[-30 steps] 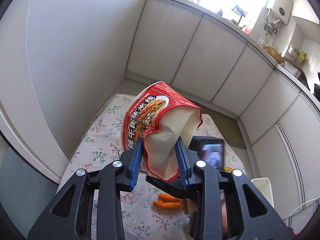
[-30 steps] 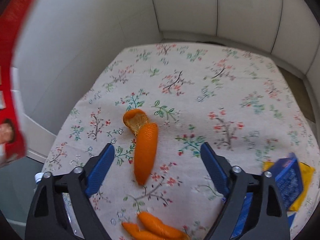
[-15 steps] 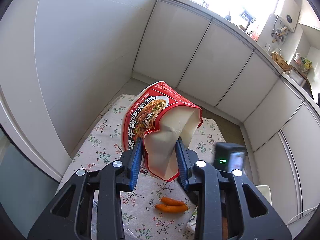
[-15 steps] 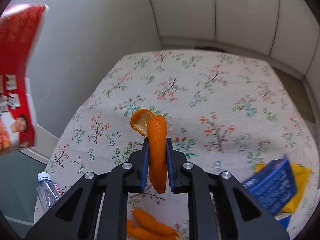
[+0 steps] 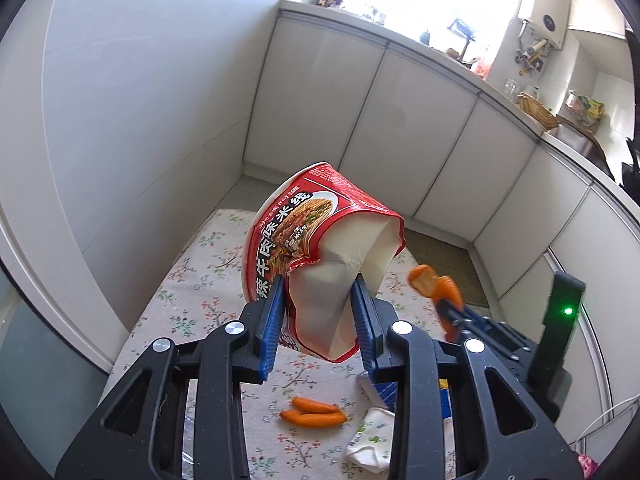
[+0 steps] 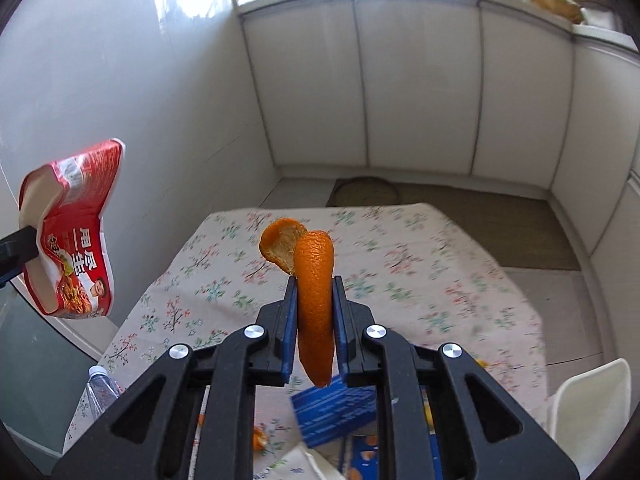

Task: Collect trash
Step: 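Lift the noodle cup with the left tool while the right tool grasps an orange peel, then carry cup and peel over the white bin and open both tools, then bring both tools back over the table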

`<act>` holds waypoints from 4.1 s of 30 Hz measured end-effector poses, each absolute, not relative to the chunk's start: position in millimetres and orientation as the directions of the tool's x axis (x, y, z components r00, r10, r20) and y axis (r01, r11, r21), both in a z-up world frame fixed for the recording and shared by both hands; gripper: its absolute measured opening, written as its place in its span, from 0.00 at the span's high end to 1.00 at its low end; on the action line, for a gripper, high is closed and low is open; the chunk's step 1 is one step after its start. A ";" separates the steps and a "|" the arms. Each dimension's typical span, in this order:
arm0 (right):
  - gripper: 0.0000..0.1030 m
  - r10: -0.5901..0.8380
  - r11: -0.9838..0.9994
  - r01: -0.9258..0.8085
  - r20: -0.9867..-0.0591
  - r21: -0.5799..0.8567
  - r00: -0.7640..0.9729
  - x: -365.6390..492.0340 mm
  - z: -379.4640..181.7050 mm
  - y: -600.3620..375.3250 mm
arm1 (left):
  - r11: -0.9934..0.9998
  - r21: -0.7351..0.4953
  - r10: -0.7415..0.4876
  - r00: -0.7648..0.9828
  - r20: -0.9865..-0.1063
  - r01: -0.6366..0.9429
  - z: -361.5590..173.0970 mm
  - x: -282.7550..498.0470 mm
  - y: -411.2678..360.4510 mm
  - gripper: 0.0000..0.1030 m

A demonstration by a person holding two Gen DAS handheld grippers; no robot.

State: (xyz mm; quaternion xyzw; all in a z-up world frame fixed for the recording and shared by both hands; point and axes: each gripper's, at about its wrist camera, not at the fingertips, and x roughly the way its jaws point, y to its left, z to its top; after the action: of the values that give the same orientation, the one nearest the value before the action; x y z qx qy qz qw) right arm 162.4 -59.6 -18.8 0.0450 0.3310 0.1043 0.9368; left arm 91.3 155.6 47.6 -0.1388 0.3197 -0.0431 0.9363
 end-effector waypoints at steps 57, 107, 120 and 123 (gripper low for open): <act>0.27 -0.454 0.841 0.540 -0.514 0.023 0.728 -55.9 -13.5 -383.1 | 0.759 -0.275 -0.636 0.582 -0.508 0.589 28.0 34.6 -195.3 0.69; 0.07 -0.516 0.812 0.583 -0.505 -0.031 0.692 -47.6 -19.8 -366.3 | 0.922 -0.066 -0.330 0.685 -0.650 0.382 -21.3 35.8 -194.0 0.07; 0.07 -0.436 0.885 0.454 -0.513 -0.098 0.739 -9.6 -27.1 -303.2 | 0.978 -0.063 -0.187 0.704 -0.685 0.199 -33.5 52.4 -116.1 0.07; 0.07 -0.413 0.901 0.418 -0.517 -0.114 0.749 -1.1 -30.5 -286.2 | 0.985 -0.071 -0.163 0.695 -0.701 0.159 -37.5 56.7 -96.6 0.07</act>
State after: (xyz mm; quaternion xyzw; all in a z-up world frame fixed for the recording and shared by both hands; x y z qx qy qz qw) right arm -1.1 -286.2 -30.5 0.0044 0.2755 -0.2222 0.9352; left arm 56.7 -96.6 -37.5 -0.0026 0.3809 -0.0874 0.9205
